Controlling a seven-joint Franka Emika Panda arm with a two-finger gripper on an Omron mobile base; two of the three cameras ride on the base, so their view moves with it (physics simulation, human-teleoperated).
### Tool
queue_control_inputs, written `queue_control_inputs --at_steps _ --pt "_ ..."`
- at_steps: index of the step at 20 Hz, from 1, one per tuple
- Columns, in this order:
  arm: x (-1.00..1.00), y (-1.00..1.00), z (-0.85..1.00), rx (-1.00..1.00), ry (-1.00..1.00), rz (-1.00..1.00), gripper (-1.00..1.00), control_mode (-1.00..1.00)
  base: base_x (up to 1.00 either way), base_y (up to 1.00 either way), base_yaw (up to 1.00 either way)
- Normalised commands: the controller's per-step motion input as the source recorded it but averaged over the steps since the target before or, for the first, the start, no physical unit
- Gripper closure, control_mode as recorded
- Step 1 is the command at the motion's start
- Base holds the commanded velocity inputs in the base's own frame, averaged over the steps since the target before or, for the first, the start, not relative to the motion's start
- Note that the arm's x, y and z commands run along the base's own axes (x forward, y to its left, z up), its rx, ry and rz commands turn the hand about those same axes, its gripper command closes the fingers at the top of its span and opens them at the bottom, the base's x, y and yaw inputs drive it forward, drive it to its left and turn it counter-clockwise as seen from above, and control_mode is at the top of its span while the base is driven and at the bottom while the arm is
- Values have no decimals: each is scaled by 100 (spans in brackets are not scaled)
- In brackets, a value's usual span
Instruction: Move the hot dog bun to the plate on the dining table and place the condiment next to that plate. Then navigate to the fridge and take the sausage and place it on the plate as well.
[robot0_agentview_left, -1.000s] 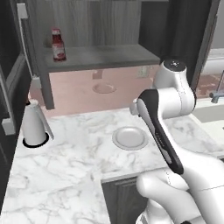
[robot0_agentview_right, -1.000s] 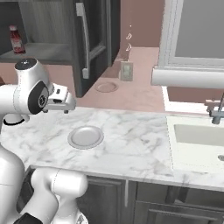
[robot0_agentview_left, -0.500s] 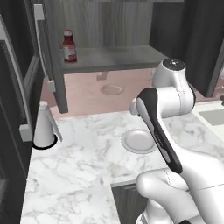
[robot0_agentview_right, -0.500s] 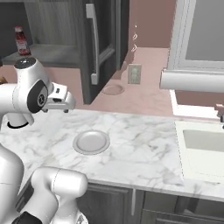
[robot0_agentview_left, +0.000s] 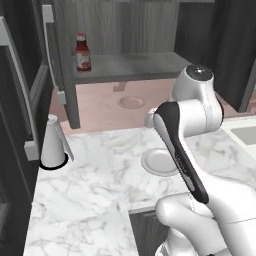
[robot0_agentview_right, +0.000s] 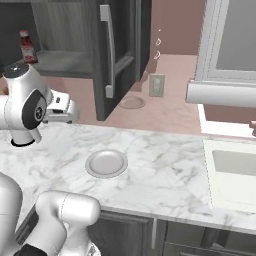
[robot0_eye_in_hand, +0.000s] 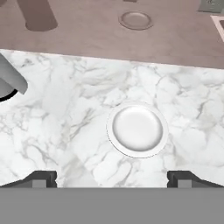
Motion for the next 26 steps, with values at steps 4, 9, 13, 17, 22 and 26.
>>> queue_control_inputs --at_steps 4,9,13,17,22,26 --pt "-42 35 100 0 -52 7 -100 -100 0 0 0" --pt "-9 50 100 0 -41 9 -100 -100 0 0 0" --pt "19 47 73 3 -24 14 -100 -100 0 0 0" --pt "32 41 52 10 -16 21 -100 -100 0 0 0" --pt "43 22 36 11 -6 19 -100 -100 0 0 0" --pt "75 21 0 6 0 13 -100 -100 0 0 0"
